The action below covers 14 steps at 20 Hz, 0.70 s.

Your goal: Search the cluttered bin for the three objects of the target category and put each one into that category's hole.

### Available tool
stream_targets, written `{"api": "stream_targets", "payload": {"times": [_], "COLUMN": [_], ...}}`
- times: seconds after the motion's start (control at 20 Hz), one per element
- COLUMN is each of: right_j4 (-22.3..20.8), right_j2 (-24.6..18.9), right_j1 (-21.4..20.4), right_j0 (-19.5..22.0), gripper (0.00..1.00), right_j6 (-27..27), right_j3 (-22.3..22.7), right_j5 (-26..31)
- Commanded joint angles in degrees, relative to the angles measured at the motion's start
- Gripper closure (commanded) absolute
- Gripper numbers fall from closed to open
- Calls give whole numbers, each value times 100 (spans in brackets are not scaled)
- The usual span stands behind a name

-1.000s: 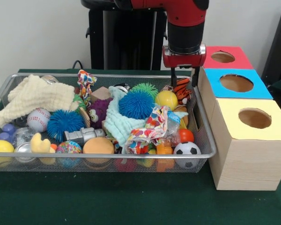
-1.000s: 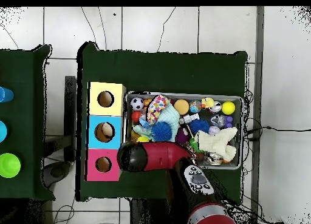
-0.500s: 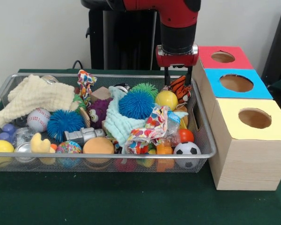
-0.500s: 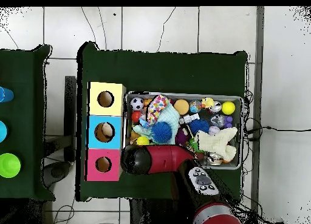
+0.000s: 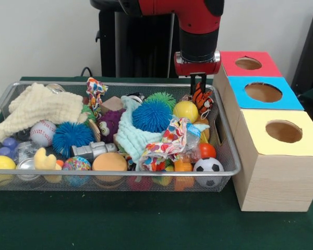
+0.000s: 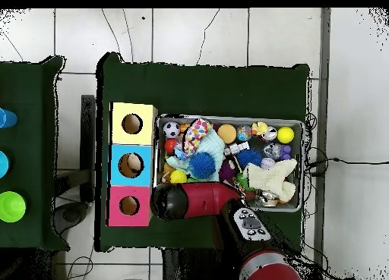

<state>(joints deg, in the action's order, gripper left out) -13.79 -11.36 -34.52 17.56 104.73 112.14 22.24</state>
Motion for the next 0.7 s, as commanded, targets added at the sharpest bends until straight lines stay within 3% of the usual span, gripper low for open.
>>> {"api": "stream_targets", "payload": {"times": [0.05, 0.5, 0.7], "right_j4": [-255, -251, -67], "right_j2": [-245, -226, -324], "right_j1": [159, 143, -78], "right_j0": [19, 2, -4], "gripper": [100, 100, 100], "right_j6": [348, 405, 456], "right_j3": [32, 99, 230], "right_j5": [-428, -523, -262]}}
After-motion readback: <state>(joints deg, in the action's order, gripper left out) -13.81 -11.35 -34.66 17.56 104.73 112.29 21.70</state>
